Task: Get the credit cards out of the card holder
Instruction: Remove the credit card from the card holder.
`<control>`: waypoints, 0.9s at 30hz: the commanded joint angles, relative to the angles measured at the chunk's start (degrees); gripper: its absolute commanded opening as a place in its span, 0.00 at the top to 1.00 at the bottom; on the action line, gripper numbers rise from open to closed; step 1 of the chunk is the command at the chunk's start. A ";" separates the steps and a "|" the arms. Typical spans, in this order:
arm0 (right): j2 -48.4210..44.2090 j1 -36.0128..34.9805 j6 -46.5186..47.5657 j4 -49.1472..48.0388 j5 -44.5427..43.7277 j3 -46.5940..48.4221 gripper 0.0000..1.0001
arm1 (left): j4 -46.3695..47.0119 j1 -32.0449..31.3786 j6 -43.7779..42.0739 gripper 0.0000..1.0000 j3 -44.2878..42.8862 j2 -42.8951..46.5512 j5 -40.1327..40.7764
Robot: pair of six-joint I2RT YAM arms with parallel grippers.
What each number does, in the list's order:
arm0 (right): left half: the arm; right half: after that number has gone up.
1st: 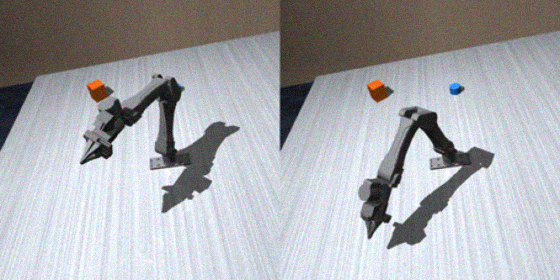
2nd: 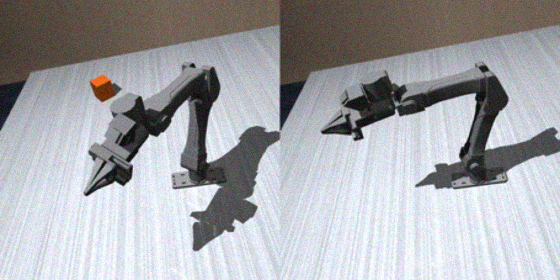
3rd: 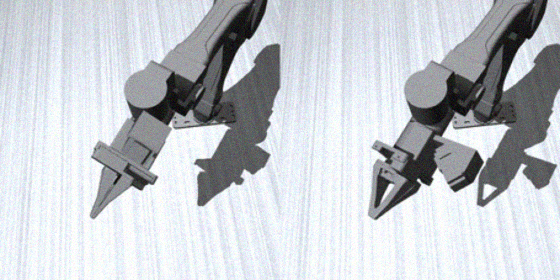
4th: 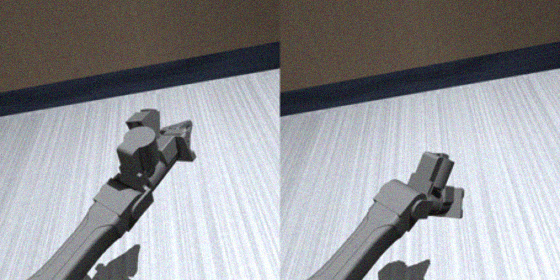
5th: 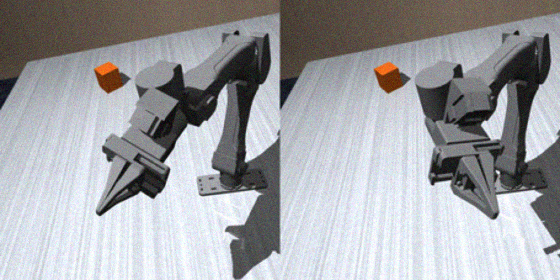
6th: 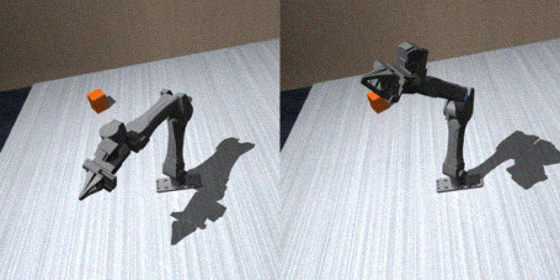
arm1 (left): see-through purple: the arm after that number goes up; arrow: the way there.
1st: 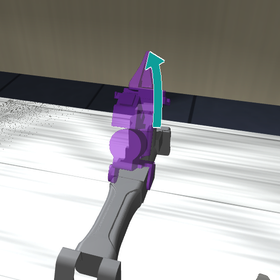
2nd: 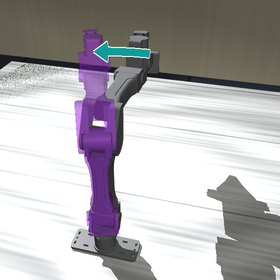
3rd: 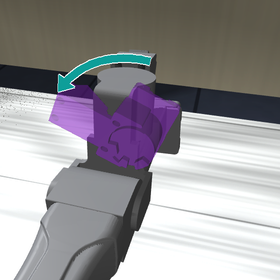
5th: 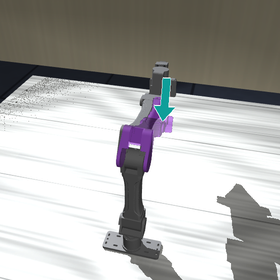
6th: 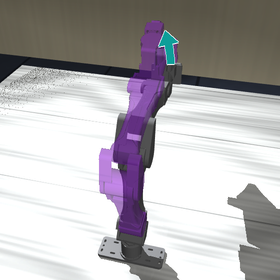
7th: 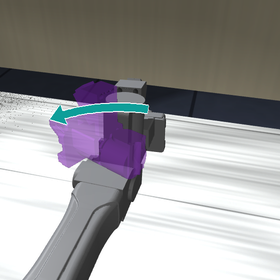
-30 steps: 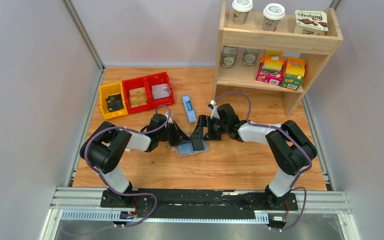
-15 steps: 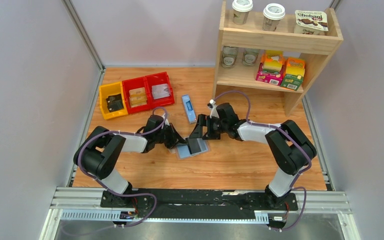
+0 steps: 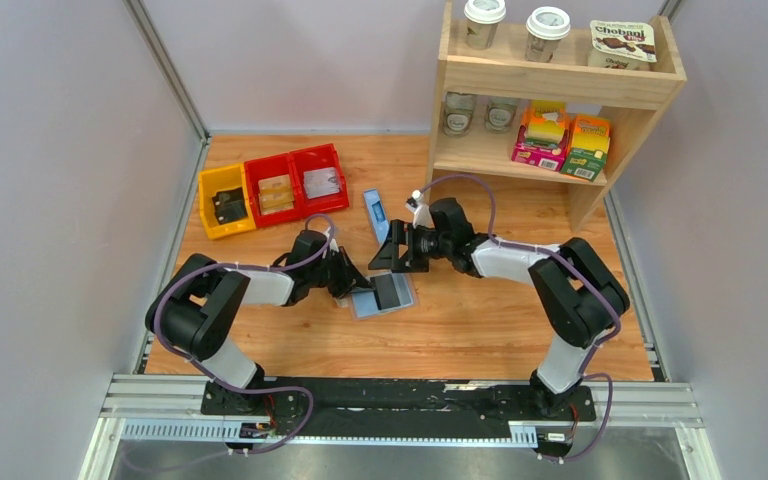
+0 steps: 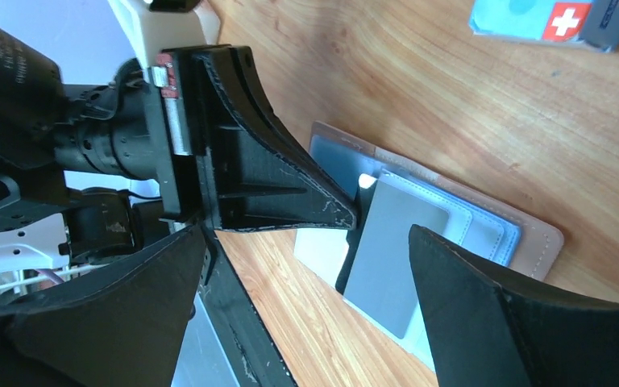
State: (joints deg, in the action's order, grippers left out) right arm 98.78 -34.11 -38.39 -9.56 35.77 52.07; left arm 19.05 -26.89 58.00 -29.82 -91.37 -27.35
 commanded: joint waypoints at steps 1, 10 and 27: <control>3.60 -0.35 -1.51 -4.06 2.64 -0.13 0.00 | -0.59 0.18 -1.57 1.00 -1.02 1.37 0.11; 5.98 0.01 2.00 -2.92 -0.79 -5.14 0.00 | -0.50 0.18 -1.75 0.89 -0.68 1.90 0.20; 5.72 0.09 2.71 -4.41 -0.35 -6.55 0.00 | 3.63 -0.35 1.07 0.90 -1.99 -3.11 -2.71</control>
State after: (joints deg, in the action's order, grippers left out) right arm 103.79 -33.93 -38.04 -17.47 37.95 47.55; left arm 20.75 -26.89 58.89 -30.52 -94.19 -29.43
